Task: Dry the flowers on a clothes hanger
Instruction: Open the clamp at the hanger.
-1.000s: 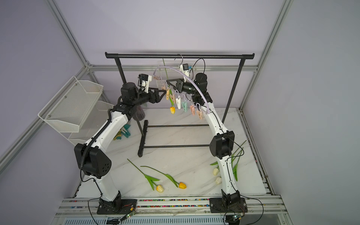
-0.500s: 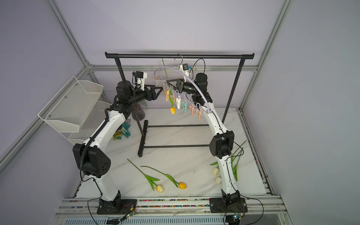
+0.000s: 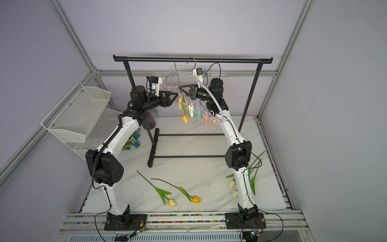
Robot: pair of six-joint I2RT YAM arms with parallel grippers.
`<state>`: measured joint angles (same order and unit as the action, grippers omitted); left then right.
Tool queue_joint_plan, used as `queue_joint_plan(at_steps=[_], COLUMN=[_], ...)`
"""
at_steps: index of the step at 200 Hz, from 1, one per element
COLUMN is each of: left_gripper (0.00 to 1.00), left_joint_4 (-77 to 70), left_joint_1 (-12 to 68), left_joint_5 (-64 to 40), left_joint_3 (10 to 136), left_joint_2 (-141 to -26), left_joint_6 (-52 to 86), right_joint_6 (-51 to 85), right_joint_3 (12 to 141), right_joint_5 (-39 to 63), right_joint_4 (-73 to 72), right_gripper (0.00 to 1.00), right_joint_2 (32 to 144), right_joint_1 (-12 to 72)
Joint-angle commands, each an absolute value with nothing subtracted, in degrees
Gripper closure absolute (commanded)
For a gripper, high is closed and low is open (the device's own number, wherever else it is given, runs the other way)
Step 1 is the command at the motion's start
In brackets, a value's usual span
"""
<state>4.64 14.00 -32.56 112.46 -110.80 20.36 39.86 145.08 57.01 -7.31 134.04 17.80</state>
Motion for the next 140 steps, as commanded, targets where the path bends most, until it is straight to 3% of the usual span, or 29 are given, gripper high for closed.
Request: queue_joint_plan(at_steps=[1,50,97,140], left_gripper=[0.32,0.3,0.48,0.52], left_joint_4=[4.2,3.5,4.6,5.7], left_joint_1=[14.4,15.1,15.7,15.6], left_joint_5=[-32.2,-31.9,-32.4,-32.2], left_joint_3=[114.1,115.8,118.2,117.7], left_joint_2=[-110.3,-111.3,-112.9,-112.5], left_joint_6=[19.4,19.7,19.6,19.2], right_joint_6=[40.1,40.2,39.9,39.7], right_joint_3=[146.5,146.5,146.7,146.8], right_joint_5=[57.7,57.7,57.9,57.7], right_joint_4=[-9.0,-9.1,-8.8,-8.7], right_gripper=[1.0,1.0,1.0,1.0], right_joint_2=[134.6,134.9,134.8,134.6], right_joint_1=[18.4,18.4,18.4,18.4])
